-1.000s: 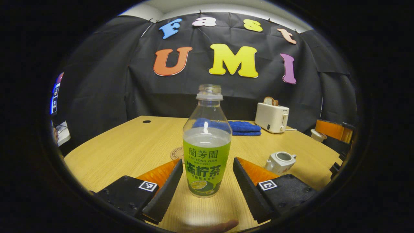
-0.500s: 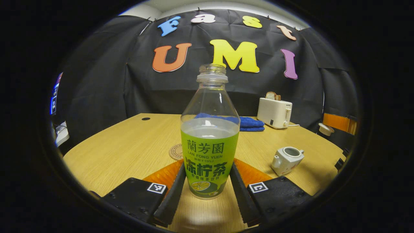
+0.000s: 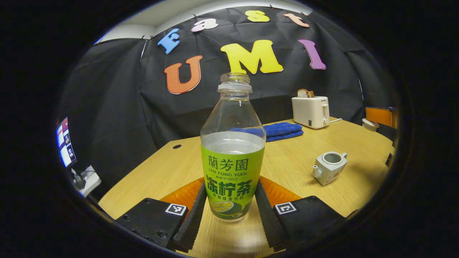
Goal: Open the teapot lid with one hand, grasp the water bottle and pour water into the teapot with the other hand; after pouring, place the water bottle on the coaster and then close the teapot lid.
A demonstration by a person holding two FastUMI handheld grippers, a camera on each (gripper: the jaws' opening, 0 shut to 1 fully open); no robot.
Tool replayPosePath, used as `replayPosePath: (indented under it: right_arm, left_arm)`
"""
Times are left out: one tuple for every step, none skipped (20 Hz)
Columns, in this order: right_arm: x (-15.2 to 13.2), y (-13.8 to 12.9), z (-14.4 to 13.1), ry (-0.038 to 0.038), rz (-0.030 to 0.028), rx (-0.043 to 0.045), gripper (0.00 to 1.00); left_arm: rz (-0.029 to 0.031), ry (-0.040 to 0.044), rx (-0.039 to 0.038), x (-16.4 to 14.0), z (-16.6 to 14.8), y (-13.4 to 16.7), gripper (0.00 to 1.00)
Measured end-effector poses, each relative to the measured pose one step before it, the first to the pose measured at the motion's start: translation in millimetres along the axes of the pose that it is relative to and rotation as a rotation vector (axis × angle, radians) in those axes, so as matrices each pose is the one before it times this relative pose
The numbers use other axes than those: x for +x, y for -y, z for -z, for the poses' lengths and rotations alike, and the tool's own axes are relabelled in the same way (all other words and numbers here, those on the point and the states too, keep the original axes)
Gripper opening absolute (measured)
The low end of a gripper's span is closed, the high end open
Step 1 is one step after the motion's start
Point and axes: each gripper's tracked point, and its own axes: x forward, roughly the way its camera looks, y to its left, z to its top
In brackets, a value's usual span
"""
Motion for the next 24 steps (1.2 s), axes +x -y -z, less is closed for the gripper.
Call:
replayPosePath:
  right_arm:
    - [-0.46,3.07,-0.55,0.00278,0.00178,0.00646,0.0]
    - [-0.18,2.87,-1.48,0.0006,0.00527,0.00599,0.0]
    - [-0.03,3.54,0.68,-0.00131,0.00223,0.0033,0.0]
    - [-0.65,0.84,-1.26,-0.00068,-0.00038,0.0022,0.0]
    - [0.97,1.96,1.49,-0.00305,0.00262,0.00042,0.0]
    - [0.25,1.16,1.56,-0.00296,0.00174,-0.00193,0.0]
    - [1.02,1.86,1.4,-0.00509,0.00382,-0.00306,0.0]
    - [-0.37,1.49,-0.09,-0.0019,0.00261,-0.00034,0.0]
    - [0.23,1.71,-0.67,-0.00027,0.00223,0.00223,0.0]
    - [-0.14,2.26,-1.36,0.00116,0.0031,0.00178,0.0]
    - [0.19,2.92,-0.75,0.00146,0.00421,0.00139,0.0]
    - [0.05,3.64,-1.44,0.00103,0.00505,-0.00041,0.0]
    - [0.79,5.1,-0.73,0.00153,0.0096,0.00278,0.0]
    - [0.38,4.49,-1.75,0.00177,0.00735,0.00664,0.0]
    - [0.5,3.11,-0.67,-0.00024,0.00408,0.00614,0.0]
    - [-0.49,3.14,-1.32,0.00046,0.00568,0.00545,0.0]
    - [-0.19,4.47,-1.49,0.00202,0.00641,0.00407,0.0]
    - [0.02,2.24,-1.73,0.00338,0.00363,0.00346,0.0]
    - [0.18,2.13,0.09,0.001,0.0024,0.00145,0.0]
    - [0.41,1.79,-0.67,0.00014,0.00329,0.00222,0.0]
    - [-0.33,2.44,0.32,-0.00107,0.00184,0.00296,0.01]
    - [0.21,0.43,0.1,-0.00132,0.00071,0.00264,0.0]
    - [0.23,0.48,0.87,-0.00168,0.00082,0.00191,0.01]
    - [0.36,-0.72,-0.26,-0.00055,-0.00051,0.00064,0.0]
  left_arm:
    - [-0.01794,-0.00231,0.06231,-0.86,-1.99,-0.25,0.75]
    - [-0.0154,0.00367,0.07283,0.43,-2.29,1.35,0.75]
    - [-0.01891,0.00356,0.07441,-0.48,-2.23,-0.22,0.75]
    - [-0.017,0.00865,0.07874,1.06,-4.11,0.93,0.74]
    - [-0.01615,0.00507,0.06981,-0.26,-3.65,1.78,0.74]
    - [-0.01475,0.01446,0.05549,0.0,-5.39,1.64,0.74]
    - [-0.00962,0.00522,0.04093,0.0,-2.01,0.79,0.74]
    - [0.00253,0.01176,0.0267,0.73,-4.44,3.28,0.74]
    - [0.00671,0.00712,0.02113,0.0,-4.38,3.62,0.74]
    - [0.0017,0.005,0.02527,0.43,-5.38,3.78,0.74]
    - [-0.00215,0.01006,0.03387,-0.53,-3.17,0.81,0.74]
    - [-0.00852,0.0056,0.04271,0.26,-5.04,-0.46,0.74]
    - [-0.00628,0.00994,0.05051,-1.02,-3.82,0.75,0.74]
    - [-0.01244,0.00612,0.05371,1.26,-3.57,-0.76,0.74]
    - [-0.01222,0.00811,0.05446,-1.05,-2.2,-1.68,0.74]
    - [-0.00703,0.00443,0.05047,1.75,-2.63,0.15,0.74]
    - [-0.00451,0.00182,0.04785,0.45,-1.79,0.47,0.74]
    - [-0.00487,0.00535,0.04688,0.41,-3.15,0.26,0.74]
    - [-0.00394,0.0096,0.04918,1.08,-4.2,-1.24,0.74]
    - [-0.00879,0.0119,0.05314,1.27,-6.69,0.49,0.74]
    - [-0.00719,0.00381,0.04196,-0.19,-0.48,-0.39,0.74]
    - [-0.00106,-0.00313,0.03395,0.88,-0.08,-0.02,0.74]
    - [0.00169,-0.00395,0.03381,1.46,0.31,2.99,0.74]
    - [0.00072,-0.01265,0.03613,1.79,1.36,1.87,0.74]
